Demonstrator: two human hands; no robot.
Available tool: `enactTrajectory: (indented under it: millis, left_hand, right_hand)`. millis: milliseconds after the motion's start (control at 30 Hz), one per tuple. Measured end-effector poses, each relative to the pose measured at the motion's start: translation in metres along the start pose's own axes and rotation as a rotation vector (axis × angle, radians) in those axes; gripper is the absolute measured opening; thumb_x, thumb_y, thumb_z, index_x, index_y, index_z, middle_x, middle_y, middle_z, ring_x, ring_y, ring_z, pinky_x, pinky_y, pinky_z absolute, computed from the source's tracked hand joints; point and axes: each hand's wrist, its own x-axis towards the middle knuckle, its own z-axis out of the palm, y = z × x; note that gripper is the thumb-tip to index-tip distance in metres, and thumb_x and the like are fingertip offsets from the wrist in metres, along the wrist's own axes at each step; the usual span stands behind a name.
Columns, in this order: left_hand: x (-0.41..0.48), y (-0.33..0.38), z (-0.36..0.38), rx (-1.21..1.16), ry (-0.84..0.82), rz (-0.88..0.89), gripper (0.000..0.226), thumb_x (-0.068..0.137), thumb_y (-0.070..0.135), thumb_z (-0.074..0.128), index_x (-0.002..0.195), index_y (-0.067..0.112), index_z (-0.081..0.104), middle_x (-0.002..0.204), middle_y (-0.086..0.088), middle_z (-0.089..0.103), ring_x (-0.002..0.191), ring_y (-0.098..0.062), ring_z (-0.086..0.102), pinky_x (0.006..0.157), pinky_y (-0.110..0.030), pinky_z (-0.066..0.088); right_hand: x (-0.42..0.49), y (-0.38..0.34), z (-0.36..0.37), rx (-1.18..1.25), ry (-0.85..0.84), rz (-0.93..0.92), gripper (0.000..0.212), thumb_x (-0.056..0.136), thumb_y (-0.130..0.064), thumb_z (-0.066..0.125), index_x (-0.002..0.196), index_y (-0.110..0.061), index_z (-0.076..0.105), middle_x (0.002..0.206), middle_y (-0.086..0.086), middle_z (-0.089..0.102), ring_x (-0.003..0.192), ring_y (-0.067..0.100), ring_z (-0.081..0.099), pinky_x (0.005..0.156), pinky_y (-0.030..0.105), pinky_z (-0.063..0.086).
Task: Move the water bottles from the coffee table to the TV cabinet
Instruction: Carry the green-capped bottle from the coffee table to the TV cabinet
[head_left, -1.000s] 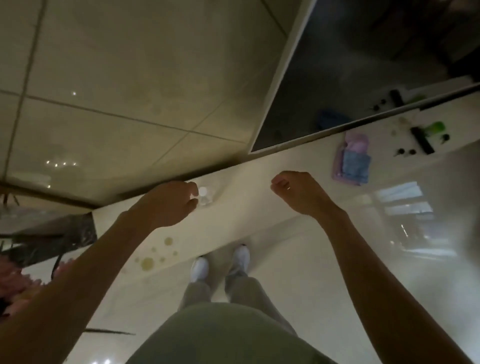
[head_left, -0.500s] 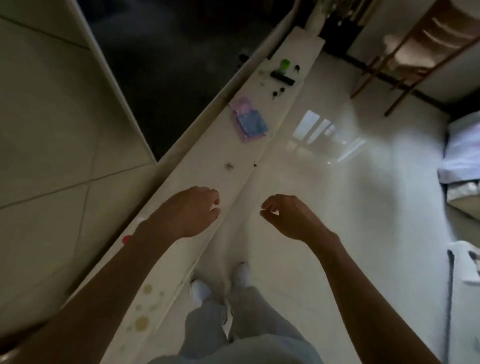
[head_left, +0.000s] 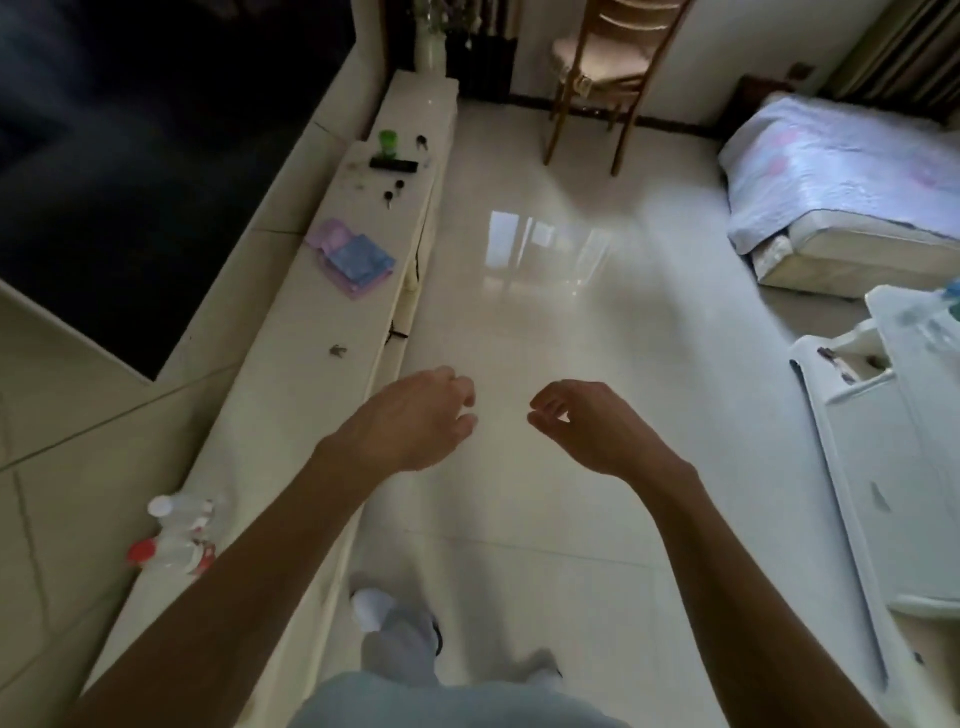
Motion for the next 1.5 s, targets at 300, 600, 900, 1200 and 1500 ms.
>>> enactTrajectory:
  millis: [300, 600, 900, 1200, 1500]
  left_hand:
    - [0.008, 0.186, 0.082, 0.219, -0.009, 0.163, 0.033, 0.098, 0.037, 0.042, 0.119, 0.018, 0.057, 0.12, -0.001, 0.06, 0.107, -0.021, 0.058, 0.089, -0.04, 0.05]
    - [0.041, 0.292, 0.106, 0.313, -0.058, 0.357, 0.032, 0.097, 0.038, 0.043, 0.118, 0.02, 0.058, 0.12, 0.001, 0.063, 0.108, -0.02, 0.059, 0.088, -0.035, 0.048]
    - [0.127, 0.337, 0.109, 0.353, -0.148, 0.513, 0.029, 0.096, 0.038, 0.044, 0.113, 0.021, 0.06, 0.114, 0.001, 0.064, 0.105, -0.019, 0.06, 0.087, -0.034, 0.049]
    - [0.26, 0.35, 0.084, 0.355, -0.213, 0.697, 0.032, 0.097, 0.037, 0.042, 0.117, 0.017, 0.059, 0.115, -0.001, 0.064, 0.102, -0.019, 0.061, 0.083, -0.034, 0.049]
    - [0.366, 0.345, 0.025, 0.282, -0.175, 0.733, 0.031, 0.097, 0.037, 0.044, 0.114, 0.016, 0.06, 0.113, -0.002, 0.065, 0.101, -0.02, 0.062, 0.083, -0.036, 0.053]
  right_hand:
    - [-0.136, 0.14, -0.046, 0.005, 0.026, 0.135, 0.03, 0.095, -0.036, 0.056, 0.111, -0.014, 0.067, 0.11, 0.003, 0.069, 0.095, 0.015, 0.064, 0.086, 0.034, 0.053]
    - [-0.227, 0.236, -0.063, 0.084, 0.184, 0.385, 0.033, 0.095, -0.039, 0.054, 0.114, -0.015, 0.066, 0.112, 0.004, 0.068, 0.098, 0.017, 0.063, 0.088, 0.036, 0.052]
    - [-0.236, 0.29, -0.08, 0.143, 0.189, 0.594, 0.032, 0.095, -0.04, 0.053, 0.113, -0.016, 0.066, 0.114, 0.003, 0.067, 0.098, 0.017, 0.062, 0.088, 0.034, 0.051]
    - [-0.177, 0.34, -0.135, 0.122, 0.154, 0.824, 0.031, 0.093, -0.041, 0.054, 0.111, -0.018, 0.067, 0.111, 0.0, 0.069, 0.094, 0.013, 0.063, 0.087, 0.031, 0.051]
    - [-0.086, 0.359, -0.201, 0.167, 0.259, 0.831, 0.03, 0.092, -0.039, 0.057, 0.11, -0.018, 0.068, 0.106, -0.001, 0.071, 0.092, 0.012, 0.064, 0.086, 0.031, 0.051]
